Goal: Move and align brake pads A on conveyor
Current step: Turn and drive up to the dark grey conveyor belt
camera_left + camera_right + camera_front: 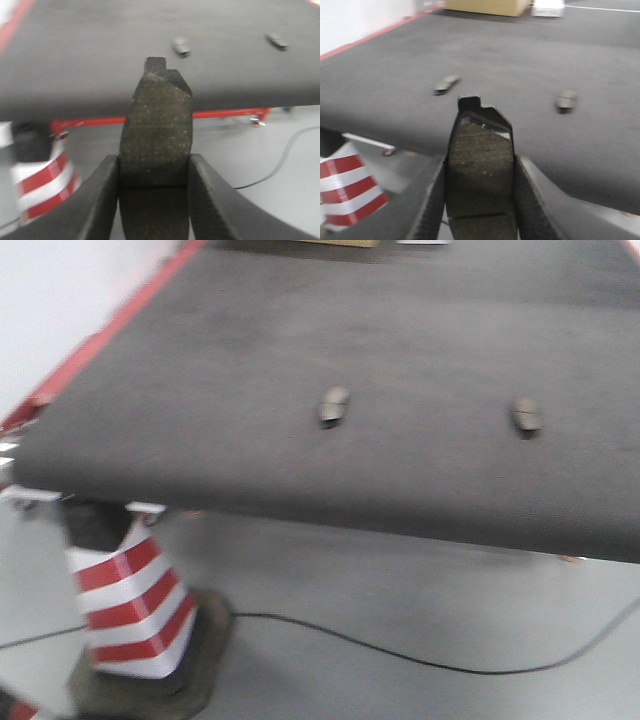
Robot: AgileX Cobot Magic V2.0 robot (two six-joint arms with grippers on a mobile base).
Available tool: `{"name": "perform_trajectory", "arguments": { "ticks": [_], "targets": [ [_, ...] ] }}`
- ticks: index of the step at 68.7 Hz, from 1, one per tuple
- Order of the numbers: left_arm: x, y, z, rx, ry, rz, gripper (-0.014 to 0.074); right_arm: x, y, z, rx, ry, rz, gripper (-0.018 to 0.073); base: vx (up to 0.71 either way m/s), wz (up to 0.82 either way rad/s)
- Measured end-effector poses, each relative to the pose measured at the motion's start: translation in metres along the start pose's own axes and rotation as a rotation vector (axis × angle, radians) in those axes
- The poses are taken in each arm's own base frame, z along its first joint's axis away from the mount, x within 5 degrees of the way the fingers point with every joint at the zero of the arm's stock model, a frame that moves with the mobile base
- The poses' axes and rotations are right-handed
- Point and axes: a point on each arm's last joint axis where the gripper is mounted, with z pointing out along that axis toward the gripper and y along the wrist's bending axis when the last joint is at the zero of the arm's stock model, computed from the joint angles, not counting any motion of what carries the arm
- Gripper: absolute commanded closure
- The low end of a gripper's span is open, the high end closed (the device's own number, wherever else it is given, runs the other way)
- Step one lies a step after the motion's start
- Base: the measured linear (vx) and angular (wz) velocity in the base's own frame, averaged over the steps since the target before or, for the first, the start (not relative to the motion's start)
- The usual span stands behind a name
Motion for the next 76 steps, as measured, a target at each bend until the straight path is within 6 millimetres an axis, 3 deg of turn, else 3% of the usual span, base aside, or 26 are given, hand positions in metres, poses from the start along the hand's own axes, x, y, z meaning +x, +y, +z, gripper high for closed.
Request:
{"name": "perform_trajectory", "arguments": {
  "ticks": [29, 76],
  "targets": [
    [0.0, 0.0, 0.0, 0.0, 0.0, 0.0, 0.0513, 0.0, 0.0, 0.0, 0.0, 0.0, 0.0, 0.0528, 0.19, -0.44],
    [0.0, 0.0, 0.0, 0.0, 0.0, 0.0, 0.0513, 0.0001, 0.0, 0.0, 0.0, 0.001, 0.0, 0.0528, 0.23, -0.02]
  ]
}}
